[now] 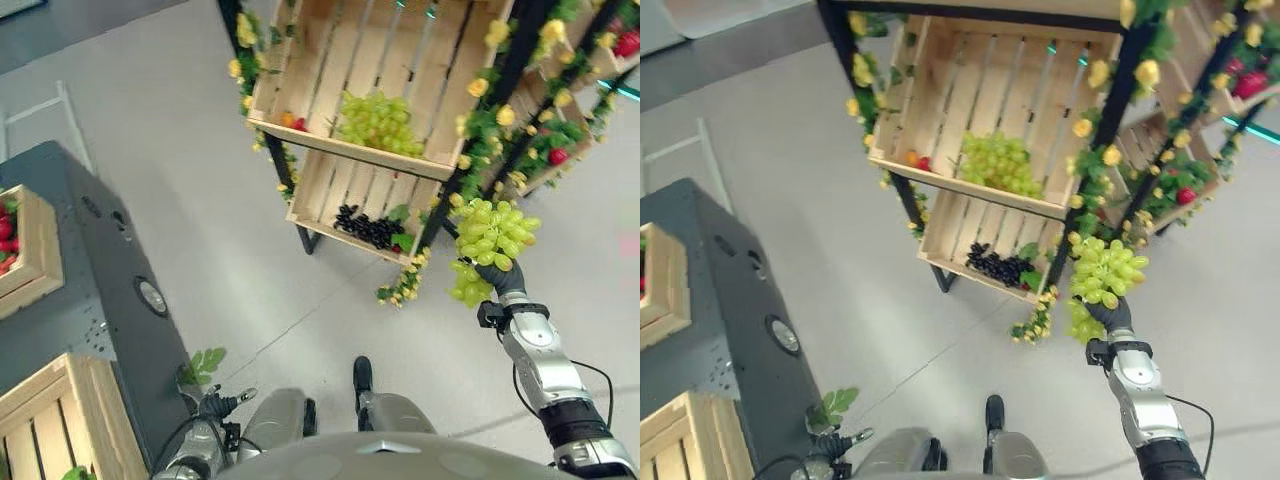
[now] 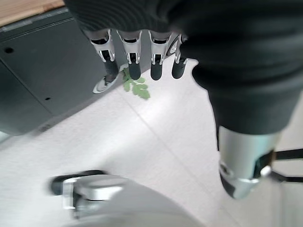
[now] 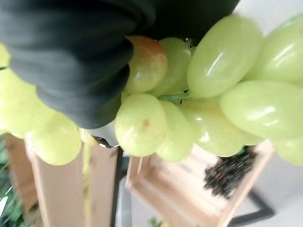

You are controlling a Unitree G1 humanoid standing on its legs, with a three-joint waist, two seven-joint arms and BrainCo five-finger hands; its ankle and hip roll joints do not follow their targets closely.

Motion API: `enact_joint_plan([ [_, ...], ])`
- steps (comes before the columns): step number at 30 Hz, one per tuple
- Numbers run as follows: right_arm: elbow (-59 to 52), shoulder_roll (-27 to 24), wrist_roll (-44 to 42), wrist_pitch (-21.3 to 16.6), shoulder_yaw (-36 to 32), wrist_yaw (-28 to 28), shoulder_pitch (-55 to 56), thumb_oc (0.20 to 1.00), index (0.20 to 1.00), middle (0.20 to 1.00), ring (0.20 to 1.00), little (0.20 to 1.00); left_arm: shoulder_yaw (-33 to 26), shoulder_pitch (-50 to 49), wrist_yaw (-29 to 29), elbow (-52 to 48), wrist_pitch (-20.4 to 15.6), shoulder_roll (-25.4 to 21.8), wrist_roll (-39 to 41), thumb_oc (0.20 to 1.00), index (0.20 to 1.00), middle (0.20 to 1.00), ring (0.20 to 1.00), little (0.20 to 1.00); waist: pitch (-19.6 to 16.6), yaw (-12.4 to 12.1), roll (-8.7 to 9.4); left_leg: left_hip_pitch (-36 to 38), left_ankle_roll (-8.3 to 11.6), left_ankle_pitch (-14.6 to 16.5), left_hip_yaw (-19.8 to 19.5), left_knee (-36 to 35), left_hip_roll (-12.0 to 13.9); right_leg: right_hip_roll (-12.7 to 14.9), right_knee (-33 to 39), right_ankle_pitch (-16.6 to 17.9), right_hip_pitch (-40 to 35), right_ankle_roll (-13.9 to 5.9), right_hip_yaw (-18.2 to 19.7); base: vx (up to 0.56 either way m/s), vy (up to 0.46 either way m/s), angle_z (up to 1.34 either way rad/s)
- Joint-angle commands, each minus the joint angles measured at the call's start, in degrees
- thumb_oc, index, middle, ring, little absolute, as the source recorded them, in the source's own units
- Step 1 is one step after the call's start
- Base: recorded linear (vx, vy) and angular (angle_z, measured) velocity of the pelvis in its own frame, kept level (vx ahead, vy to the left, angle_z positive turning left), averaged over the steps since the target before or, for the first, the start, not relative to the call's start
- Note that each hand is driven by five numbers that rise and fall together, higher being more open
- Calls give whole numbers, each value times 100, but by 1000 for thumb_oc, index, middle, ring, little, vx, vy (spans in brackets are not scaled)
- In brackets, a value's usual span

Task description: Pick up the fruits from the basket on one side to the basket on the other side

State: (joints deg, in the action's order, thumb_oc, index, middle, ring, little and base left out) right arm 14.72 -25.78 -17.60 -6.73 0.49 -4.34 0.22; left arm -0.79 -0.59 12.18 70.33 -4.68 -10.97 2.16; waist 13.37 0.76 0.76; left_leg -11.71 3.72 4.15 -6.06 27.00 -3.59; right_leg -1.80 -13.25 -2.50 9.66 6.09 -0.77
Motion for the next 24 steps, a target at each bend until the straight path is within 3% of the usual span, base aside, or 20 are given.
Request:
enact_joint_plan([
  [1, -621, -140, -115, -512, -63, 0, -275, 200, 200, 200, 200, 200, -58, -125, 106, 98, -85, -60, 289, 1000, 1000, 1000, 1000, 1000, -58, -356, 289, -187, -164, -348, -777, -1090, -89, -63, 1529, 262, -1276, -878, 657, 134, 123, -63],
  [4, -594, -165, -64, -514, 14, 60, -322, 200, 200, 200, 200, 200, -67, -103, 24, 263, -81, -75, 304, 1000, 1000, 1000, 1000, 1000, -72, -444, 234, -85, 65, -818, -1427, -1798, 145, -195, 1593, 223, -1367, -916, 1064, 110, 146, -73],
  [7, -653, -147, -37, -474, -17, 65, -285, 200, 200, 200, 200, 200, -6, 40, -8, 313, -36, -88, 202, 1000, 1000, 1000, 1000, 1000, -83, -300, 186, 8, 115, -829, -895, -2004, 390, -127, 1634, 157, -1396, -959, 1132, 45, 213, -76],
  [9, -681, -128, -10, -450, -5, 68, -271, 200, 200, 200, 200, 200, 24, 40, -8, 283, -54, -78, 163, 1000, 1000, 1000, 1000, 1000, -107, -308, 174, 108, 77, -708, -813, -2023, 413, -101, 1632, 154, -1409, -991, 1215, 22, 238, -67],
  [11, -624, -72, 48, -379, 36, 83, -208, 200, 200, 200, 200, 200, 241, 234, 27, 182, -69, -38, 38, 1000, 1000, 1000, 1000, 1000, -279, -136, 125, 427, 12, -747, -632, -2525, 409, 146, 1688, 152, -1373, -1149, 1179, 69, 392, -71],
  [16, -525, 93, 78, -370, 215, 23, -399, 200, 200, 200, 200, 200, 669, 681, 109, -570, -196, -322, -110, 1000, 1000, 1000, 1000, 1000, -341, -67, 214, 596, -123, -783, -234, -2905, 397, 437, 1482, 189, -1011, -1425, 1235, -1, 195, -19],
  [18, -500, 163, 98, -372, 267, 20, -458, 200, 200, 200, 200, 200, 703, 732, 123, -661, -190, -386, -155, 1000, 1000, 1000, 1000, 1000, -326, -116, 248, 609, -140, -769, -93, -2928, 419, 456, 1385, 203, -892, -1465, 1130, -55, 73, -35],
  [19, -545, 230, 162, -362, 415, 43, -641, 200, 200, 200, 200, 200, 710, 721, 150, -752, -192, -484, -188, 1000, 1000, 1000, 1000, 1000, -270, -294, 274, 739, -120, -695, 245, -3029, 531, 704, 1234, 305, -716, -1525, 247, -84, 35, -58],
  [21, -563, 284, 196, -342, 564, 78, -792, 200, 200, 200, 200, 200, 708, 739, 147, -701, -173, -545, -227, 1000, 1000, 1000, 1000, 1000, -270, -345, 308, 721, -78, -731, 452, -3064, 608, 840, 1287, 421, -642, -1532, -536, -80, 44, -114],
  [24, -548, 317, 213, -289, 636, 127, -764, 200, 200, 200, 200, 200, 667, 678, 128, -530, -96, -496, -385, 1000, 1000, 1000, 1000, 1000, -354, -339, 391, 879, -148, -630, 610, -3035, 522, 877, 1448, 565, -746, -1533, -479, 56, 74, -49],
])
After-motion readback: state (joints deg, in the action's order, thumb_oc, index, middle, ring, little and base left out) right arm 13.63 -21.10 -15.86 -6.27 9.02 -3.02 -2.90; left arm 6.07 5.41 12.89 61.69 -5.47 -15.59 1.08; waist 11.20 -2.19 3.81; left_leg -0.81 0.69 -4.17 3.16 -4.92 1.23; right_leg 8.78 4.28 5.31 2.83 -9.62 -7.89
